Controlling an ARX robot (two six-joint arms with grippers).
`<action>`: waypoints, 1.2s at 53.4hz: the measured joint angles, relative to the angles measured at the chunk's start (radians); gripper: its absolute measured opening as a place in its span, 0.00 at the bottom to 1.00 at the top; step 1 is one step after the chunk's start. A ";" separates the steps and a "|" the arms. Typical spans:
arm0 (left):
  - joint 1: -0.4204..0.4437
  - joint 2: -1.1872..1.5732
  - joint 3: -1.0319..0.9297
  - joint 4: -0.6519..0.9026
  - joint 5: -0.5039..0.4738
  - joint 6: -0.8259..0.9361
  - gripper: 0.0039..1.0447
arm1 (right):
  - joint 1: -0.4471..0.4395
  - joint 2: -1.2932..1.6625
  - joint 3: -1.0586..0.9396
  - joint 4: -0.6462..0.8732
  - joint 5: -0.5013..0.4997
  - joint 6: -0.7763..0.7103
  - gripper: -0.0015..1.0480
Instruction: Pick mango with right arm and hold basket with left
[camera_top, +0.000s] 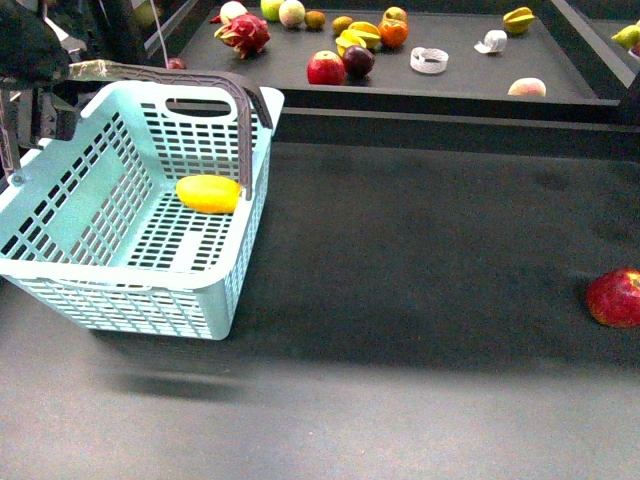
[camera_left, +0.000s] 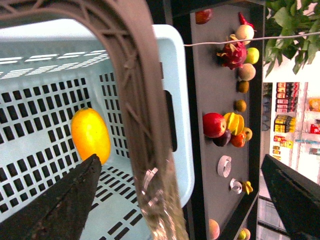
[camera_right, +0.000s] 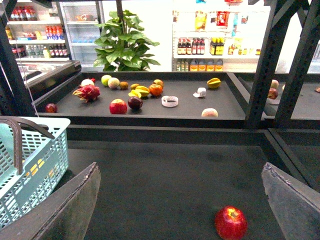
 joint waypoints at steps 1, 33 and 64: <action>0.000 -0.014 -0.014 0.003 -0.001 0.008 0.93 | 0.000 0.000 0.000 0.000 0.000 0.000 0.92; 0.108 -0.684 -0.616 0.113 -0.135 0.327 0.92 | 0.000 0.000 0.000 0.000 0.000 0.000 0.92; 0.128 -0.888 -0.956 0.590 0.327 1.100 0.59 | 0.000 0.000 0.000 0.000 -0.001 0.000 0.92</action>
